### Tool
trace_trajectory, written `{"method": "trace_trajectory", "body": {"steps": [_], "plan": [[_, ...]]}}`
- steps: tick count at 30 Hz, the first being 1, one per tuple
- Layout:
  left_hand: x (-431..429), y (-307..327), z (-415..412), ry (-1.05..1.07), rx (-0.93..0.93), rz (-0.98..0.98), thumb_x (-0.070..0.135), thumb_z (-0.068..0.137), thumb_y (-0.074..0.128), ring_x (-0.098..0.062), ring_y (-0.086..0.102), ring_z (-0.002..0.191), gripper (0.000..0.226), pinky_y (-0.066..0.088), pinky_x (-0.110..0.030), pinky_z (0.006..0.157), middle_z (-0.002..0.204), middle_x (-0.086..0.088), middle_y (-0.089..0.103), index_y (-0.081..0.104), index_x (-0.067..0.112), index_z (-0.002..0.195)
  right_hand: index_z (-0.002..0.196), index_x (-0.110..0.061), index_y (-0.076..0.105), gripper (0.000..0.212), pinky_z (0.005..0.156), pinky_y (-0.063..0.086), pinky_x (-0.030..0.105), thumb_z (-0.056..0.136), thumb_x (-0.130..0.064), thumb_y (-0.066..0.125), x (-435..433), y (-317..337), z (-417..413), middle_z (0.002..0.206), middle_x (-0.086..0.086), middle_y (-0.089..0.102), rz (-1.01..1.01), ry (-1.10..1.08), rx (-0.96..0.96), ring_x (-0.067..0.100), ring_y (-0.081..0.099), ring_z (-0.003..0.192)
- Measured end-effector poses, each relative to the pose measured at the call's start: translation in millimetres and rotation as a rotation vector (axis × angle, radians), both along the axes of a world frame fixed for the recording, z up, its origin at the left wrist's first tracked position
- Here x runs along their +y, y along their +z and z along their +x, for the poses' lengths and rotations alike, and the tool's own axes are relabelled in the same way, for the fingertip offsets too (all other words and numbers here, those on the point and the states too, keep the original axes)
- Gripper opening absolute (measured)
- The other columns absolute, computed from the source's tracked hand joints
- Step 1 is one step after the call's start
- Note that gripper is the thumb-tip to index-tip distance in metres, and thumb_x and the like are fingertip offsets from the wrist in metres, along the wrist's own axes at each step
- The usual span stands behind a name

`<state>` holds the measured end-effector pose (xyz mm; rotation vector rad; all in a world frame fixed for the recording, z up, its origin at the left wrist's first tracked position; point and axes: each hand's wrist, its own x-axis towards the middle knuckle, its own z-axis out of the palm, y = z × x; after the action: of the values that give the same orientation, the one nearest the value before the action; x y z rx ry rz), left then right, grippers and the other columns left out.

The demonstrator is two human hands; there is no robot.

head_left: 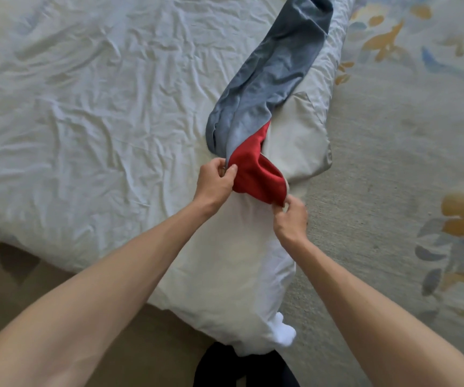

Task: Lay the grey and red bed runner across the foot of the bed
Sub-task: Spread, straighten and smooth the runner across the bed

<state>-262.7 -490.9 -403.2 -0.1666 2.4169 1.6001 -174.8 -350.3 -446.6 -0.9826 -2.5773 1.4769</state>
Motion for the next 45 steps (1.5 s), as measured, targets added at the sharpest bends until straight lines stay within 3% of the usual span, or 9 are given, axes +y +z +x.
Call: {"method": "trace_trajectory", "body": {"steps": [7, 13, 19, 22, 25, 30, 35, 40, 45], "plan": [[-14.3, 3.0, 0.0, -0.034, -0.065, 0.075, 0.02, 0.089, 0.062, -0.01, 0.062, 0.07, 0.015, 0.049, -0.018, 0.065, 0.081, -0.005, 0.068, 0.066, 0.006, 0.094, 0.088, -0.013, 0.06, 0.012, 0.065, 0.041, 0.037, 0.091, -0.019, 0.05, -12.0, 5.6, 10.3, 0.075, 0.008, 0.064, 0.011, 0.02, 0.059, 0.028, 0.057, 0.074], [-44.9, -11.8, 14.3, -0.168, -0.206, 0.087, 0.015, 0.085, 0.067, -0.021, 0.064, 0.086, 0.024, 0.051, -0.032, 0.082, 0.101, -0.02, 0.069, 0.064, 0.0, 0.103, 0.075, -0.009, 0.055, 0.021, 0.069, 0.031, 0.035, 0.093, -0.019, 0.051, -40.9, 13.6, 20.8, 0.058, -0.003, 0.051, -0.032, -0.094, 0.056, 0.021, 0.048, 0.061], [-69.6, -21.6, 35.0, -0.368, -0.258, 0.1, 0.015, 0.085, 0.068, 0.004, 0.064, 0.07, 0.014, 0.047, -0.008, 0.061, 0.086, 0.002, 0.07, 0.064, 0.012, 0.098, 0.069, -0.014, 0.051, 0.026, 0.057, 0.04, 0.034, 0.092, -0.025, 0.049, -73.1, 25.4, 35.2, 0.058, -0.003, 0.052, -0.041, -0.22, 0.052, 0.019, 0.052, 0.058], [-76.7, -21.6, 38.7, -0.392, -0.324, 0.147, 0.019, 0.086, 0.067, -0.002, 0.066, 0.076, 0.007, 0.052, -0.02, 0.067, 0.085, 0.003, 0.071, 0.065, 0.017, 0.093, 0.062, -0.016, 0.042, 0.032, 0.057, 0.037, 0.035, 0.091, -0.026, 0.05, -87.2, 27.4, 43.3, 0.055, -0.005, 0.047, -0.041, -0.258, 0.035, 0.017, 0.048, 0.055], [-81.2, -20.6, 39.7, -0.388, -0.36, 0.154, 0.021, 0.089, 0.063, -0.013, 0.07, 0.085, 0.012, 0.053, -0.033, 0.08, 0.087, -0.001, 0.073, 0.066, 0.012, 0.096, 0.069, -0.02, 0.052, 0.025, 0.063, 0.05, 0.042, 0.091, -0.032, 0.052, -99.8, 24.5, 49.4, 0.062, -0.005, 0.056, -0.151, -0.281, 0.038, 0.023, 0.06, 0.066], [-84.1, -13.6, 39.8, -0.311, -0.386, 0.224, 0.017, 0.091, 0.061, -0.023, 0.07, 0.071, 0.023, 0.058, -0.032, 0.07, 0.085, -0.015, 0.069, 0.062, -0.005, 0.098, 0.089, -0.021, 0.061, 0.024, 0.066, 0.047, 0.027, 0.086, -0.045, 0.061, -115.3, 16.2, 66.5, 0.076, -0.009, 0.064, -0.244, -0.251, 0.056, 0.009, 0.06, 0.073], [-77.5, -3.2, 41.4, -0.224, -0.401, 0.304, 0.014, 0.092, 0.059, -0.031, 0.071, 0.067, 0.022, 0.057, -0.031, 0.06, 0.079, -0.017, 0.065, 0.057, -0.008, 0.094, 0.082, -0.019, 0.059, 0.028, 0.065, 0.046, 0.031, 0.071, -0.037, 0.077, -122.4, 12.0, 85.5, 0.079, 0.001, 0.063, -0.2, -0.138, -0.031, 0.015, 0.059, 0.072], [-67.8, 2.4, 40.8, -0.17, -0.416, 0.332, 0.015, 0.09, 0.061, -0.031, 0.07, 0.067, 0.021, 0.057, -0.032, 0.061, 0.078, -0.015, 0.067, 0.058, -0.006, 0.093, 0.08, -0.019, 0.058, 0.005, 0.069, 0.048, 0.045, 0.084, -0.019, 0.062, -114.4, 18.9, 89.9, 0.071, 0.0, 0.061, -0.125, -0.157, 0.049, 0.022, 0.056, 0.069], [-67.4, -0.4, 47.8, -0.243, -0.401, 0.229, 0.003, 0.086, 0.055, -0.023, 0.069, 0.081, 0.014, 0.056, -0.038, 0.072, 0.096, -0.008, 0.068, 0.061, 0.012, 0.096, 0.093, -0.013, 0.055, 0.008, 0.065, 0.044, 0.032, 0.089, -0.02, 0.057, -100.0, 28.8, 96.2, 0.076, -0.001, 0.061, -0.086, -0.253, 0.084, 0.019, 0.057, 0.072]]}}
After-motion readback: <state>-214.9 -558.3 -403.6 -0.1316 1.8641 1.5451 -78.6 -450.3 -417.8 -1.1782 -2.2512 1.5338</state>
